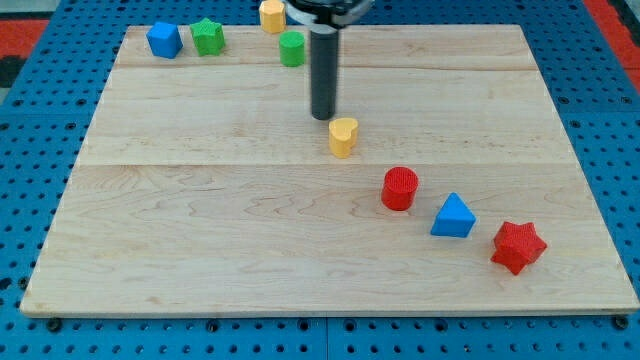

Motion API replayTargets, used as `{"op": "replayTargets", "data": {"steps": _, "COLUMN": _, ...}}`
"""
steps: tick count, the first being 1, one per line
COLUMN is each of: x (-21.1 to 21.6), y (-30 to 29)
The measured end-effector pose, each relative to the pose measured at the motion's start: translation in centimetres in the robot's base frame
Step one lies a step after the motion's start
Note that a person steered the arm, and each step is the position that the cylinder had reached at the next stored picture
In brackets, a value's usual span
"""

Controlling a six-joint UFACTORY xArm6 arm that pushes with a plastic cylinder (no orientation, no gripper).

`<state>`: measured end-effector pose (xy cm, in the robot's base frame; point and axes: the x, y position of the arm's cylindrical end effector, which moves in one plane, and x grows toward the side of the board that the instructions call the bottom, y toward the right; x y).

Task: Push the green circle towards center

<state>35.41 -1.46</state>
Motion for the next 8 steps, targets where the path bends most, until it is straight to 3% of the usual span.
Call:
{"op": "replayTargets", "data": {"steps": 2, "x": 3.4, "y": 4.8}}
{"op": "replayTargets", "data": {"steps": 3, "x": 3.8, "y": 4.1}}
{"op": "replayTargets", "data": {"steps": 5, "x": -16.2, "y": 8.8}}
{"op": "replayTargets", "data": {"steps": 6, "x": -16.2, "y": 8.6}}
{"op": "replayTargets", "data": {"steps": 7, "x": -15.0, "y": 0.7}}
{"op": "replayTargets", "data": {"steps": 8, "x": -10.7, "y": -3.7}}
